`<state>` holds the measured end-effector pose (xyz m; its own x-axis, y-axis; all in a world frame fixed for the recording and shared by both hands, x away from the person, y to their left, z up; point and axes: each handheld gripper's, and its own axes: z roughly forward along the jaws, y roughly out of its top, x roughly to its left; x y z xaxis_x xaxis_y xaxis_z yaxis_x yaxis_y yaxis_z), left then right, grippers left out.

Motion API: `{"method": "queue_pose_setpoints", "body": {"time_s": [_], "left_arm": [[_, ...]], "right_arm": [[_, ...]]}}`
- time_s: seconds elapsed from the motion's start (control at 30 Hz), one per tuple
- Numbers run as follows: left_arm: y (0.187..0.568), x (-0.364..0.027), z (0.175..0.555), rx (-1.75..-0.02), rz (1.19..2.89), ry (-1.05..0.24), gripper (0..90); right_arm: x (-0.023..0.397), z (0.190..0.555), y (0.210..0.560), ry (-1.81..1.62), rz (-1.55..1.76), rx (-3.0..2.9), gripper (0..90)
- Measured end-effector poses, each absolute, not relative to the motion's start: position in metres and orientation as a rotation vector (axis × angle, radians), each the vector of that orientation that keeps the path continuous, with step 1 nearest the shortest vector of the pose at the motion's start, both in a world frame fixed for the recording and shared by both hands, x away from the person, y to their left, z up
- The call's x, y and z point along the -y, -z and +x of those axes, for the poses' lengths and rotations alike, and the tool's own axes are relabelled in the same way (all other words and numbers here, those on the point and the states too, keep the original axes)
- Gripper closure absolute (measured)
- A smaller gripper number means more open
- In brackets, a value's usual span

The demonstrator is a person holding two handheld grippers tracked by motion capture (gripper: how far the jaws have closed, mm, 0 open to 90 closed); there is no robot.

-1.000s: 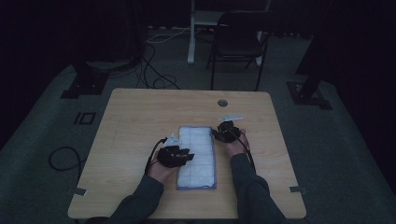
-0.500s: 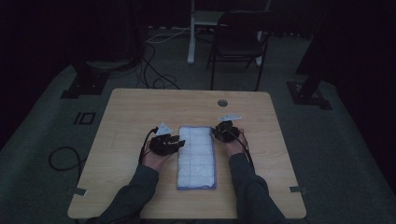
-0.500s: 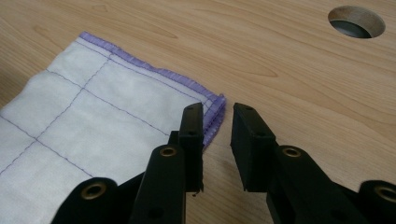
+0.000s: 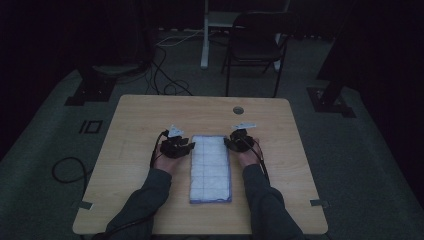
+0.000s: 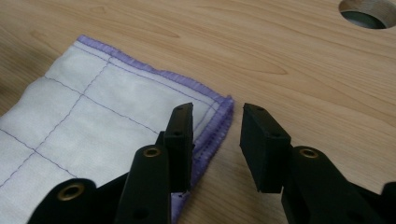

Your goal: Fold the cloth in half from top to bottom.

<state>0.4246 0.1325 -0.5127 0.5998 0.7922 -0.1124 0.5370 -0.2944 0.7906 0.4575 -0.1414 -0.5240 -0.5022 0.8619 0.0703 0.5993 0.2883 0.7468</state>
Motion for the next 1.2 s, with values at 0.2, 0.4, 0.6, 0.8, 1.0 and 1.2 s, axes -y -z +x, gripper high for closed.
{"method": "queue_pose_setpoints", "body": {"time_s": [0.2, 0.4, 0.6, 0.8, 1.0, 1.2], "left_arm": [[0.518, -0.129, 0.434, -1.078, 1.986, -0.394, 61.1], [0.524, -0.125, 0.444, -1.104, 1.998, -0.402, 60.5], [0.529, -0.120, 0.452, -1.131, 2.005, -0.412, 59.7], [0.534, -0.117, 0.458, -1.176, 1.997, -0.405, 59.0], [0.541, -0.117, 0.460, -1.210, 1.991, -0.395, 58.1], [0.542, -0.116, 0.462, -1.221, 1.971, -0.392, 56.6]], "right_arm": [[0.136, 0.460, 0.530, -1.040, 1.330, -2.228, 63.3], [0.133, 0.462, 0.536, -0.983, 1.324, -2.241, 63.7], [0.134, 0.464, 0.537, -0.991, 1.336, -2.236, 63.7], [0.135, 0.468, 0.536, -1.024, 1.369, -2.223, 62.2], [0.132, 0.473, 0.538, -1.019, 1.378, -2.232, 59.8], [0.132, 0.476, 0.538, -1.047, 1.411, -2.219, 58.2]]}}
